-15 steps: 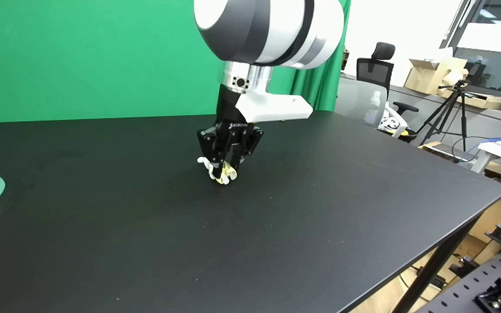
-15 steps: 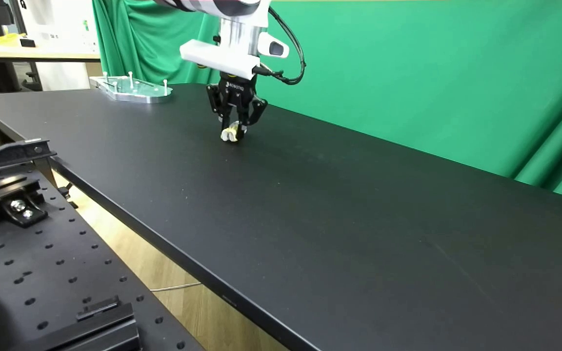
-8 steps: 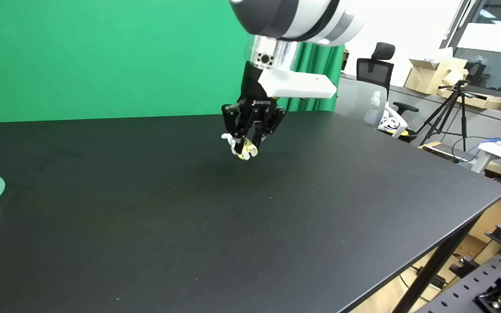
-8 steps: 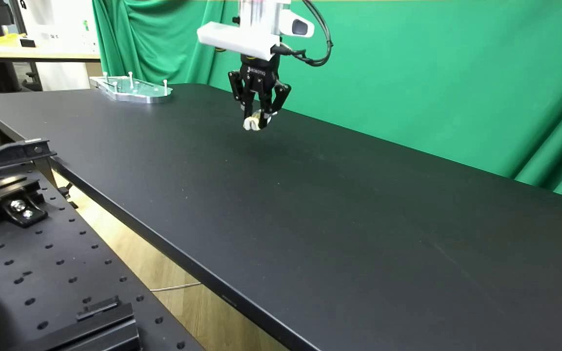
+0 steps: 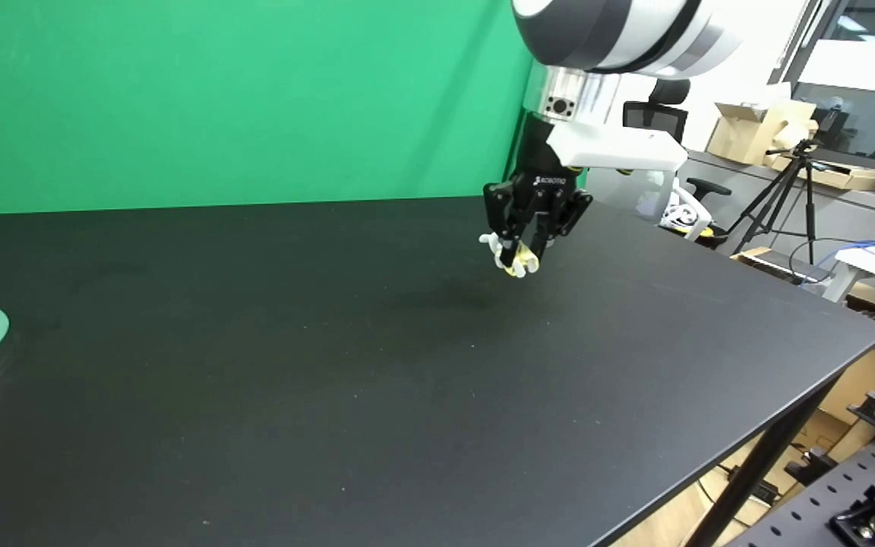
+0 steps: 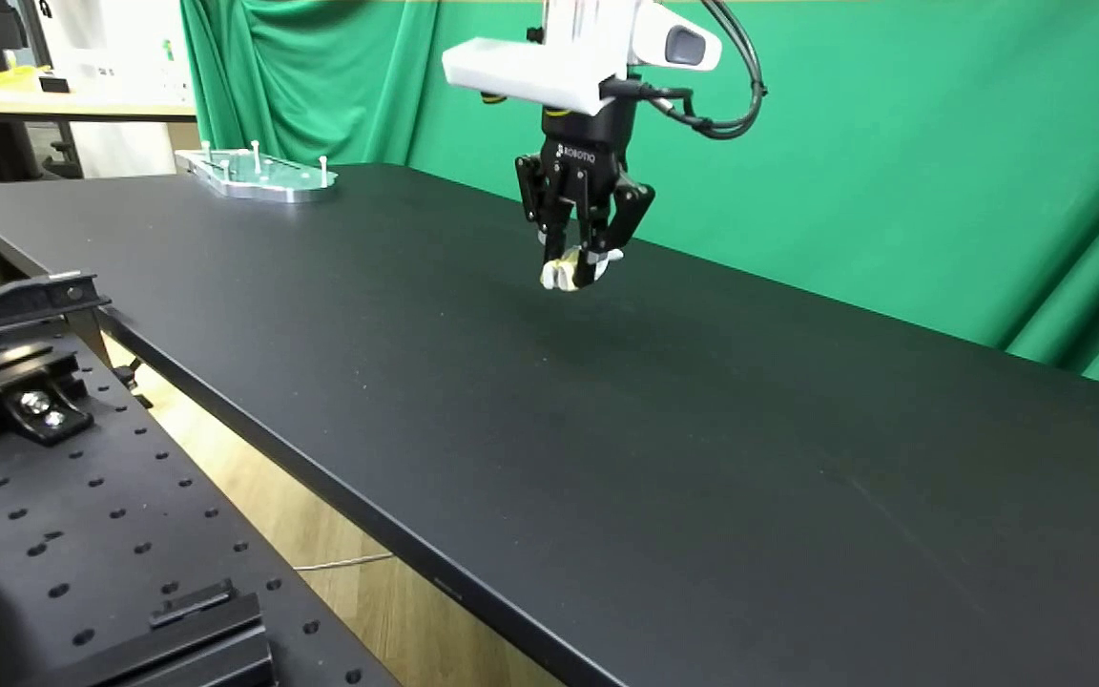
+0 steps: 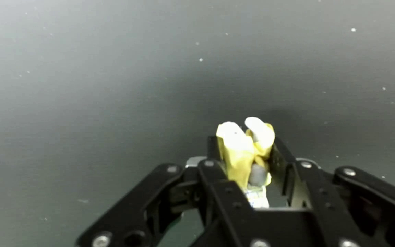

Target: Move the object to the right

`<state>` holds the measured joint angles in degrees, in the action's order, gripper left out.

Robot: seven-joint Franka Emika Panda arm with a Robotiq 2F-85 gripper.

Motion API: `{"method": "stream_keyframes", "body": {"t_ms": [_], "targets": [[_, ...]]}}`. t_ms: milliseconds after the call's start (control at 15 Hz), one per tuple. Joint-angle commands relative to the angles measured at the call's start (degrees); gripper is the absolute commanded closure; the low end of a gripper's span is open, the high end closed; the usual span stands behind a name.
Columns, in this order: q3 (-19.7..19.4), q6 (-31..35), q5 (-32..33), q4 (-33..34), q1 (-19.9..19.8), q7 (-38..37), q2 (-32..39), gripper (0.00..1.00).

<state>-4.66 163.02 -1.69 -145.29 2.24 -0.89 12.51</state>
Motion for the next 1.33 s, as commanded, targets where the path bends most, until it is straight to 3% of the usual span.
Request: {"method": "stream_keyframes", "body": {"t_ms": [0,533,600,667,800,1067,1267], "targets": [[-2.38,-0.67,3.24,-2.05,-1.28,-3.71,-0.84,0.86],[-3.97,0.73,4.72,-2.70,-3.40,-2.00,2.22,0.86],[-3.96,0.82,4.74,-2.67,-3.50,-1.92,2.54,0.65],[-3.94,0.67,4.75,-2.63,-3.56,-1.81,2.74,0.36],[-3.92,0.99,4.74,-2.79,-3.48,-1.80,2.79,0.31],[-3.72,0.41,4.72,-3.35,-3.06,-2.02,1.38,0.03],[-3.80,-0.87,5.22,-4.00,-2.11,-2.98,-1.10,0.00]]}}
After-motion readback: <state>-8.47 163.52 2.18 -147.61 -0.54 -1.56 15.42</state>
